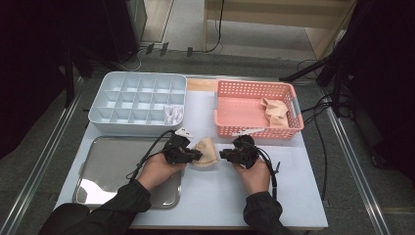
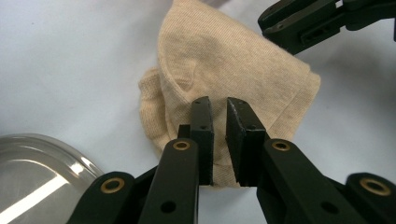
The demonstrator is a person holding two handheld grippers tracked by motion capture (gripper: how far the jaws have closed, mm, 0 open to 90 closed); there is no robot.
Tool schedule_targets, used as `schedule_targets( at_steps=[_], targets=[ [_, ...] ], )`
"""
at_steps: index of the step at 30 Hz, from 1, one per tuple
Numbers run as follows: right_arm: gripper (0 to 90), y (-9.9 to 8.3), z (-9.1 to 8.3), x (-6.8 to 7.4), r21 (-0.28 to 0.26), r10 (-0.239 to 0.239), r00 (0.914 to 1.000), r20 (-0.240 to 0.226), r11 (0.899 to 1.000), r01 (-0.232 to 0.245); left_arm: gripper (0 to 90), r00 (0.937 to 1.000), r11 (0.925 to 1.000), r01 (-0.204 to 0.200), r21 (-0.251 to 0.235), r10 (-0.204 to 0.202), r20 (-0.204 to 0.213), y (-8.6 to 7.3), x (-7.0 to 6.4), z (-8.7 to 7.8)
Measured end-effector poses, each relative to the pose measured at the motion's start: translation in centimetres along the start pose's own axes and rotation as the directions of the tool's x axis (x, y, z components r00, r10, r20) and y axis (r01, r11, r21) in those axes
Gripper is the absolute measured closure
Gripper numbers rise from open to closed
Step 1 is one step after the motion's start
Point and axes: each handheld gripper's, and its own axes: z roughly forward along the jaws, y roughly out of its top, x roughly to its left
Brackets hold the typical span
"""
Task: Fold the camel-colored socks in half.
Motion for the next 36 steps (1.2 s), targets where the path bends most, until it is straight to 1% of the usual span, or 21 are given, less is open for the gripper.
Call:
schedule_targets(
  at_steps=[4,7,11,14,17,19,22,26,32,36],
  targets=[
    [84.7,0.2,0.5,0.1,0.01,-0.002,1.0,-0.009,1.0,0.002,82.4,1.0,1.0,0.004,-0.004,-0.004,-0.001,-0.2,0.2,-0.1],
    [87.8,0.4,1.1,0.3,0.019,-0.013,0.9999,-0.009,1.0,0.013,82.2,1.0,0.9999,0.009,-0.009,-0.009,-0.001,-0.3,0.3,-0.2],
    [89.3,0.6,1.7,0.5,0.033,-0.014,0.9998,-0.017,0.999,0.015,82.1,0.9999,0.9998,0.016,-0.015,-0.016,0.002,-0.5,0.4,-0.3],
    [89.2,0.8,2.1,0.7,0.021,-0.019,0.9994,-0.029,1.0,0.02,82.0,0.9998,0.9996,0.022,-0.02,-0.022,0.004,-0.6,0.4,-0.3],
    [88.9,1.0,2.3,0.6,-0.001,-0.005,0.9983,-0.058,1.0,0.004,81.9,0.9997,0.9996,0.022,-0.02,-0.022,0.005,-0.7,0.4,-0.3],
    [88.9,1.2,2.4,0.9,-0.007,-0.005,0.9979,-0.064,1.0,0.005,81.9,0.9997,0.9994,0.025,-0.022,-0.025,0.007,-0.7,0.5,-0.3],
    [88.8,1.3,2.3,1.2,-0.014,-0.02,0.9974,-0.069,1.0,0.019,82.0,0.9995,0.999,0.031,-0.031,-0.031,0.01,-0.8,0.5,-0.2],
    [88.3,1.4,2.1,1.7,-0.026,-0.044,0.9964,-0.073,0.999,0.042,83.0,0.9998,0.9994,0.021,-0.028,-0.021,0.002,-0.8,0.4,-0.2],
    [88.3,1.6,1.9,2.6,-0.039,-0.078,0.994,-0.077,0.996,0.075,83.9,0.9998,0.9994,0.022,-0.026,-0.021,0.005,-0.8,0.4,-0.1],
    [88.3,1.7,1.8,3.1,-0.042,-0.093,0.9923,-0.082,0.995,0.09,86.6,0.9998,0.9994,0.02,-0.027,-0.02,0.004,-0.8,0.3,0.1]
  ],
)
